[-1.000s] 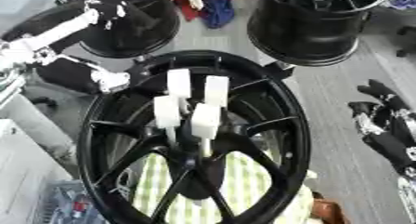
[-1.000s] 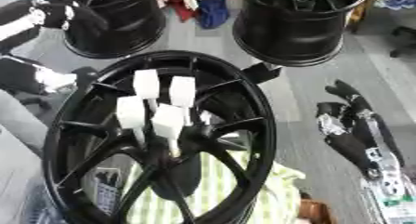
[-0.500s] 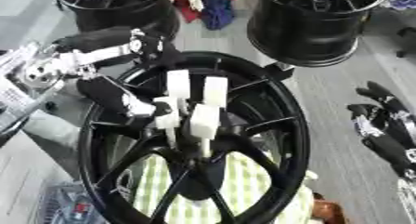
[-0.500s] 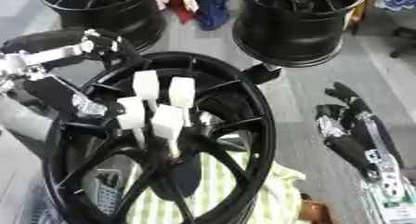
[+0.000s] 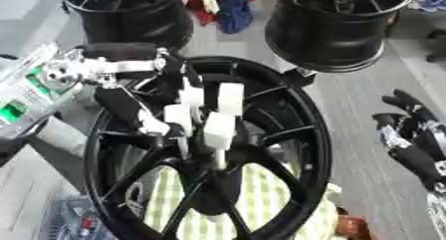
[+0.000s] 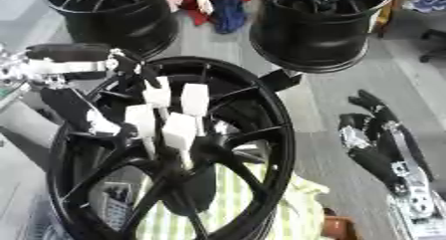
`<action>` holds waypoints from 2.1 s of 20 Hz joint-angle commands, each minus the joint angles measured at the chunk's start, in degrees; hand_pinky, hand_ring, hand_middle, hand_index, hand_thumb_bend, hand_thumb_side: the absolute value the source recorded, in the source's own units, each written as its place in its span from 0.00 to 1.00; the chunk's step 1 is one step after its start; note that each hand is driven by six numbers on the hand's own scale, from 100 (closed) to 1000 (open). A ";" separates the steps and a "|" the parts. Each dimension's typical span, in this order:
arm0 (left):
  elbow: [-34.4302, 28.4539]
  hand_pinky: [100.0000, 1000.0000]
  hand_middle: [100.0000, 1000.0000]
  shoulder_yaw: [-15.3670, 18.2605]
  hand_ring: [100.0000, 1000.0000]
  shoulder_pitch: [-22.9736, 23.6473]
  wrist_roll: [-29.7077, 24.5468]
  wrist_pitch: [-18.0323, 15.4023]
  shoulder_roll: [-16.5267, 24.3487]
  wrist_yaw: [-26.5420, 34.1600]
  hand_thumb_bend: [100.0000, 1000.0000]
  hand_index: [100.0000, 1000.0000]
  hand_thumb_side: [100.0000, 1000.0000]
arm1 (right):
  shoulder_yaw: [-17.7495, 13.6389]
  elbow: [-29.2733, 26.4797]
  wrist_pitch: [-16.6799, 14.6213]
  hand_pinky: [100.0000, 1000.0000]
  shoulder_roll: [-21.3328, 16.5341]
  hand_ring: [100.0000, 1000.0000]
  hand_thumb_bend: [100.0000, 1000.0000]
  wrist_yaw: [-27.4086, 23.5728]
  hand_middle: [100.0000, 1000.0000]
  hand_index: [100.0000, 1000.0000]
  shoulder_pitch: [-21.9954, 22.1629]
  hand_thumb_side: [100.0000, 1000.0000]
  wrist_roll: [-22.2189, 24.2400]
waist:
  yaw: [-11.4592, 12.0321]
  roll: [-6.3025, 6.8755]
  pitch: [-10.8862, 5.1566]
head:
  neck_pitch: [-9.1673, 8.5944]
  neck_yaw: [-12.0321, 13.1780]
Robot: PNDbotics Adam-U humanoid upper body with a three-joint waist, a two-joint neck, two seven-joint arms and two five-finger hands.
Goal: Pull the pin out of the wheel hub.
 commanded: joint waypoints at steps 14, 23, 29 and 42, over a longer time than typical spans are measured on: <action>-0.53 0.51 0.72 3.90 0.70 -0.89 -9.13 2.59 0.87 -0.71 0.38 0.83 0.38 | -0.36 -0.44 -0.10 0.80 -1.17 0.72 0.00 0.26 0.85 0.95 -0.31 0.21 0.02 | 0.29 -0.05 -0.90 | 0.28 -0.04; 0.52 0.51 0.71 3.61 0.70 -1.17 -8.98 3.44 0.08 -1.67 0.38 0.83 0.37 | -0.34 -0.43 -0.11 0.80 -1.13 0.72 0.00 0.24 0.85 0.95 -0.33 0.21 0.08 | 0.29 -0.18 -0.88 | 0.28 0.06; 0.95 0.50 0.71 3.17 0.69 -1.40 -8.97 3.59 -0.53 -2.12 0.38 0.83 0.37 | -0.34 -0.41 -0.11 0.80 -1.10 0.72 0.00 0.23 0.85 0.95 -0.29 0.20 0.13 | 0.27 -0.21 -0.89 | 0.28 0.10; 2.08 0.49 0.71 2.07 0.67 -1.82 -8.87 3.63 -1.94 -4.31 0.37 0.84 0.38 | -0.32 -0.34 -0.14 0.80 -1.07 0.72 0.00 0.23 0.84 0.95 -0.24 0.20 0.18 | 0.09 -0.08 -0.92 | 0.28 0.10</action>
